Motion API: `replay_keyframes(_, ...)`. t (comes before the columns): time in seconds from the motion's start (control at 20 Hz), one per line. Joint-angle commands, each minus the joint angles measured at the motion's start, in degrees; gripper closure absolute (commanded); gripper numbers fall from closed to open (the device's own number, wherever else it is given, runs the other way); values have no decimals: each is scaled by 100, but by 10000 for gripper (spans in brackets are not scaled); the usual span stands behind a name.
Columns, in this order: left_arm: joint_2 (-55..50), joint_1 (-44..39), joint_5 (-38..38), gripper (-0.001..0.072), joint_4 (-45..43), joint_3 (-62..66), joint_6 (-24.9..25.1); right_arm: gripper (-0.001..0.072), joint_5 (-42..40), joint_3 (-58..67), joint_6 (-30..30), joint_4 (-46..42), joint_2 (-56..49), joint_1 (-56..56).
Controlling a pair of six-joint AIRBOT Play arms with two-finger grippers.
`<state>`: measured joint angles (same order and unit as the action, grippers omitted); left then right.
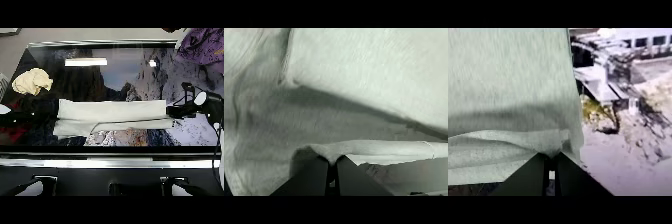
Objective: Fold the clothes and pants, and hang the long-sleeved shirts on hangers.
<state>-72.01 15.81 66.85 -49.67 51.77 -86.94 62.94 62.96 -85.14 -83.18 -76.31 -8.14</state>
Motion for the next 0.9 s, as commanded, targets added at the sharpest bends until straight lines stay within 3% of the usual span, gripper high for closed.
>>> replay_keyframes(0.0, -896, -212, -94, 689, 151, 798, 107, 677, -70, 728, 31, -39, -643, 17)
replay_keyframes(0.25, -1965, -461, -94, 689, 149, 1790, 74, 677, -181, 1403, 31, 61, -1296, 20)
replay_keyframes(0.65, -3047, -710, -125, 687, 149, 2603, -66, 675, -391, 1427, 31, 459, -1928, 20)
replay_keyframes(0.7, -3073, -741, -192, 659, 144, 2625, -66, 673, -415, 1427, 31, 549, -1967, 17)
replay_keyframes(0.75, -3071, -750, -284, 538, 149, 2636, -68, 624, -417, 1429, 24, 664, -1980, 17)
replay_keyframes(0.8, -3067, -756, -297, 349, 149, 2688, -66, 504, -339, 1473, -74, 758, -1980, 17)
replay_keyframes(0.85, -3056, -745, -256, 260, 146, 2787, -66, 378, -173, 1611, -262, 710, -1978, -11)
